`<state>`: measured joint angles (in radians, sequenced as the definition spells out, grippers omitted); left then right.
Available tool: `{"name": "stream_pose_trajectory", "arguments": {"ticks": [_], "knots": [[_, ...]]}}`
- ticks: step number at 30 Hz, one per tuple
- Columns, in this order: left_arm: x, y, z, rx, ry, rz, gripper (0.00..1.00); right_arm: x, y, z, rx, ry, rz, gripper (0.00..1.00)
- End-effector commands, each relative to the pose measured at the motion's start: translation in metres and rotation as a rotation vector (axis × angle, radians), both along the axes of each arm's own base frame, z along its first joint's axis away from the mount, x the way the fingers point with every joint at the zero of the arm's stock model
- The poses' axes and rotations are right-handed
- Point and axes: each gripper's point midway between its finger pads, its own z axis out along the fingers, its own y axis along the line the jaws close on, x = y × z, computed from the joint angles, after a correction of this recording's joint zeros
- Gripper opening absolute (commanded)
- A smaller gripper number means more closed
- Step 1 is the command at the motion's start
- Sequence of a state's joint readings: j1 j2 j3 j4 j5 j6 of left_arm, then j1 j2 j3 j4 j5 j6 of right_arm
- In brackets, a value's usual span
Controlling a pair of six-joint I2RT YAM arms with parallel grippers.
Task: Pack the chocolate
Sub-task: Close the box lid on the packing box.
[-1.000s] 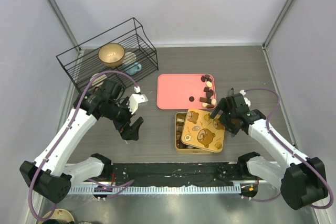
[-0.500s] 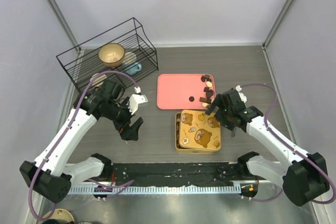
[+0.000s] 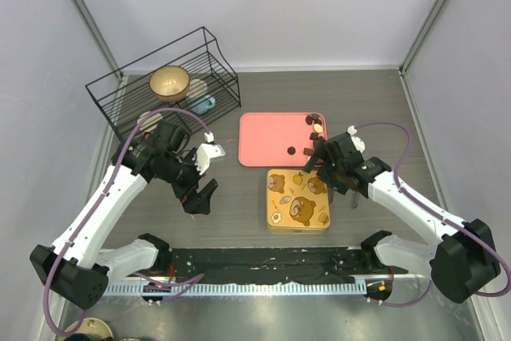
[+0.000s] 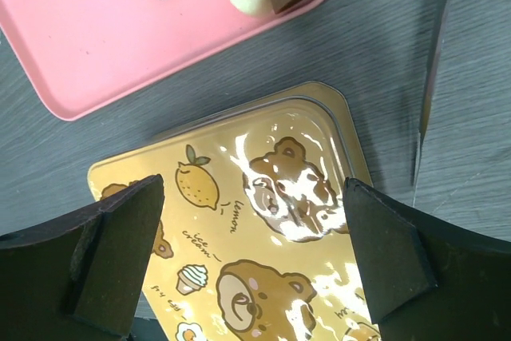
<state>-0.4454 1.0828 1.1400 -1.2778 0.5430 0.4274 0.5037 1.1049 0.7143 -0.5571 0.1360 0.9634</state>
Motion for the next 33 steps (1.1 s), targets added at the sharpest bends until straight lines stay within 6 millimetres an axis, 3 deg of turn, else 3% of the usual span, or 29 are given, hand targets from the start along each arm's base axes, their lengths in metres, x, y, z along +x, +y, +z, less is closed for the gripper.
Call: {"name": "stream_pose_trajectory", "arguments": {"ticks": [1,12,18,21,23,33], "knots": [[-0.002,-0.004,0.011,-0.028,-0.021,-0.025,1.0,0.02,0.007,0.027,0.031,-0.091,-0.026,1.0],[-0.002,-0.003,0.011,-0.028,-0.022,-0.029,1.0,0.026,0.013,0.034,0.032,-0.112,-0.005,1.0],[-0.002,-0.003,0.012,-0.026,-0.026,-0.024,1.0,0.031,-0.017,0.049,-0.101,-0.165,-0.033,1.0],[-0.002,-0.001,0.012,-0.02,-0.035,-0.025,1.0,0.03,-0.029,0.044,-0.129,-0.156,-0.035,0.97],[-0.002,-0.001,0.013,-0.022,-0.038,-0.027,1.0,0.03,-0.035,0.041,-0.119,-0.15,-0.053,0.88],[-0.004,0.002,0.013,-0.013,-0.055,-0.035,1.0,0.038,-0.036,0.009,-0.123,-0.083,-0.079,0.87]]}}
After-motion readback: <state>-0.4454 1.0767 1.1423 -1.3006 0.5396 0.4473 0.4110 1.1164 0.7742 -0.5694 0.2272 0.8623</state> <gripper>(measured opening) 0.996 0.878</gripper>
